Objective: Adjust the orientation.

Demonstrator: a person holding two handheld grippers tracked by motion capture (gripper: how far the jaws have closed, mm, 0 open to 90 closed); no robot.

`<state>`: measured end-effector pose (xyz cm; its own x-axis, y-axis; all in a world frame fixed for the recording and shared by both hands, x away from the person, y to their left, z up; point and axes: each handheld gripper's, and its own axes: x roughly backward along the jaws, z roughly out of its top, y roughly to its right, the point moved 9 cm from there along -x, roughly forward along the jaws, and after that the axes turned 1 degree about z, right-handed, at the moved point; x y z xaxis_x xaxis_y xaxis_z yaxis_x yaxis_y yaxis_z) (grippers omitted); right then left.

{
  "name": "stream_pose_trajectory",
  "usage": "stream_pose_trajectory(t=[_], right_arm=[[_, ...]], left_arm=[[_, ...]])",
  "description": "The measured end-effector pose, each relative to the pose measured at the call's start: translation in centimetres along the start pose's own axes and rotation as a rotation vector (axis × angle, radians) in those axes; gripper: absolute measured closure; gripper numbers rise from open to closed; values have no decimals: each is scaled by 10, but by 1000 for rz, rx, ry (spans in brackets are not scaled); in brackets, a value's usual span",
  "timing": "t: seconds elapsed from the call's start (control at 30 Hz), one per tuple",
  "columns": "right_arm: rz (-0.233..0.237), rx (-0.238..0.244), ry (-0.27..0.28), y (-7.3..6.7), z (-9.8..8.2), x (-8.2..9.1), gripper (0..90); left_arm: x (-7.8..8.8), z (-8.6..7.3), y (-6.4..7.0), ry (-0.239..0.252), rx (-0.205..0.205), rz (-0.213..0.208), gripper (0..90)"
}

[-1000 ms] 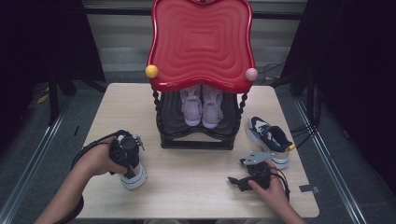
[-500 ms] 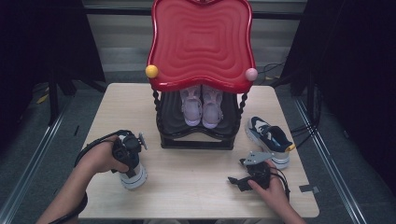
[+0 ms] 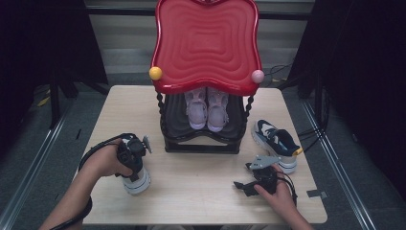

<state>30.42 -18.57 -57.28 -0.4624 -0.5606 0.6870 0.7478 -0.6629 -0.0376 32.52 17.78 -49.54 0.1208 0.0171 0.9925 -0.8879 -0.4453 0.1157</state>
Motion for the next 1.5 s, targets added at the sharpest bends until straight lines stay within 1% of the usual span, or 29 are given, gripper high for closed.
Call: stream_pose_trajectory(t=[0.07,0.1,0.13,0.17,0.23,0.37,0.53,0.6,0.63,0.67,0.73,0.77,0.83,0.9,0.93,0.97,1.0,1.03,1.07,1.1,1.17,1.2,1.33,1.43,1.5], right_arm=[[-1,1,1,0,0,0,126],[-2,1,1,0,0,0,126],[-2,1,1,0,0,0,126],[-1,1,1,0,0,0,126],[-1,1,1,0,0,0,126],[-1,1,1,0,0,0,126],[-2,1,1,0,0,0,126],[-1,1,1,0,0,0,126],[-1,1,1,0,0,0,126],[0,0,0,0,0,0,126],[-2,1,0,0,0,0,126],[-1,1,1,0,0,0,126],[-2,1,1,0,0,0,126],[-1,2,1,0,0,0,126],[-1,1,1,0,0,0,126],[-1,1,1,0,0,0,126],[-1,1,1,0,0,0,126],[1,0,0,0,0,0,126],[0,0,0,0,0,0,126],[-2,1,1,0,0,0,126],[-1,0,0,0,0,0,126],[-1,0,0,0,0,0,126],[-1,1,0,0,0,0,126],[0,0,0,0,0,0,126],[-1,1,0,0,0,0,126]], left_arm=[[0,0,0,-3,9,-4,692],[0,0,0,-14,0,-2,693],[0,1,2,-8,13,-6,694],[0,0,0,-24,-1,1,695],[0,1,1,-24,14,2,695],[0,1,1,-25,18,-4,701],[1,1,1,-33,7,-4,709],[1,0,3,-47,1,-8,711],[0,1,5,-34,10,-13,712],[1,1,3,-44,-3,-9,712],[2,0,4,-48,-4,-8,713],[2,0,5,-48,-2,-10,713],[2,1,7,-36,15,-16,712],[4,-1,6,-52,0,-16,712],[5,-2,6,-54,1,-12,712],[6,-1,6,-48,12,-17,712],[7,-2,6,-55,3,-14,712],[8,-2,7,-52,14,-17,711],[9,-3,6,-55,14,-13,712],[10,-2,8,-49,27,-18,712],[13,-4,7,-58,14,-14,712],[14,-4,7,-55,21,-15,712],[20,-4,8,-55,19,-14,712],[23,-3,8,-52,25,-5,711],[24,-3,8,-46,30,-7,712]])
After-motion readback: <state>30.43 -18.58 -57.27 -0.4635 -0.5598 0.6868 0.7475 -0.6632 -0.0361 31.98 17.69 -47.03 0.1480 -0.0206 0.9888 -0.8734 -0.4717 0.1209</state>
